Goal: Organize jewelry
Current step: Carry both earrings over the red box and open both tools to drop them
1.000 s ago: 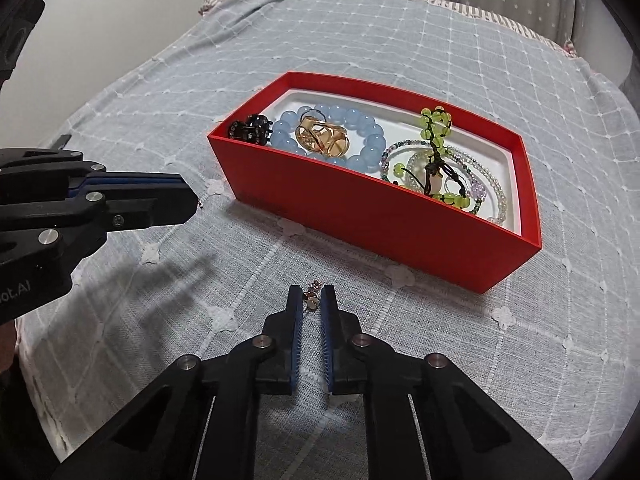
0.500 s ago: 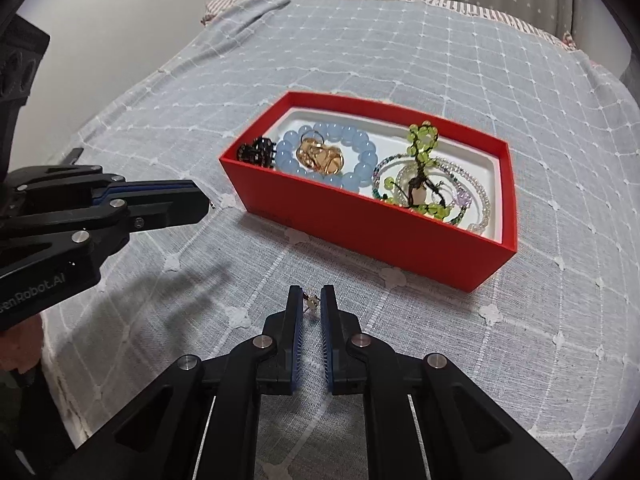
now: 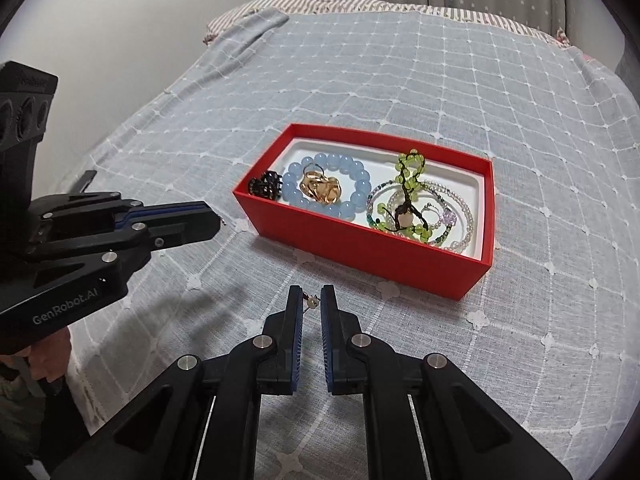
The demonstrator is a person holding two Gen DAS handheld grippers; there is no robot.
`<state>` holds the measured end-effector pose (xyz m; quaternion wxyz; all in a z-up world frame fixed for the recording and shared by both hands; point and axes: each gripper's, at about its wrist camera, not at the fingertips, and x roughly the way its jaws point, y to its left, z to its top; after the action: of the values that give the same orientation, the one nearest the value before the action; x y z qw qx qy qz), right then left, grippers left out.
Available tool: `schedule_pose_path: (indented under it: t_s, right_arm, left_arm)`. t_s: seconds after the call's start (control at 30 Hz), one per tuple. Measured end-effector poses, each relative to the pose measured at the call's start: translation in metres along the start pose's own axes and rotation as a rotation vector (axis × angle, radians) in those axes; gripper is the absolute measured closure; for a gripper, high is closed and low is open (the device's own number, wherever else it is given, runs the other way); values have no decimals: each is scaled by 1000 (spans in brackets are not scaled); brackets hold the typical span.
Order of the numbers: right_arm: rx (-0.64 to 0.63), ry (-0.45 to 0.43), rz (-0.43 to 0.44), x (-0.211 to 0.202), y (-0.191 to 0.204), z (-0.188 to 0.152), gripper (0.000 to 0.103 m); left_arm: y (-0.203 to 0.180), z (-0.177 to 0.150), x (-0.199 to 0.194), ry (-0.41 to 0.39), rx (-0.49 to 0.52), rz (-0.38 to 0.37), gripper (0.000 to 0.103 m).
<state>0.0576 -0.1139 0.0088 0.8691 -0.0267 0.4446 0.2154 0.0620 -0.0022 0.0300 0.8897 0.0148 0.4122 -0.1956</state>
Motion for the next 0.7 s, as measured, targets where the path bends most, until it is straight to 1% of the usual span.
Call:
schedule_pose_path:
  t_s: [0.37,0.57,0.7]
  right_arm:
    - [33,-54,15,-22,-7,9,94]
    - [64,-92,9,-32,-16,17,94]
    - [80,-116,12,-36,-22,22,94]
  left_arm:
    - [-7,3,-3,-29,6,-14,101]
    - [-12,9,-4,-43,4,-22,101]
    - [-15,19,-3,-59,-2,-28,101]
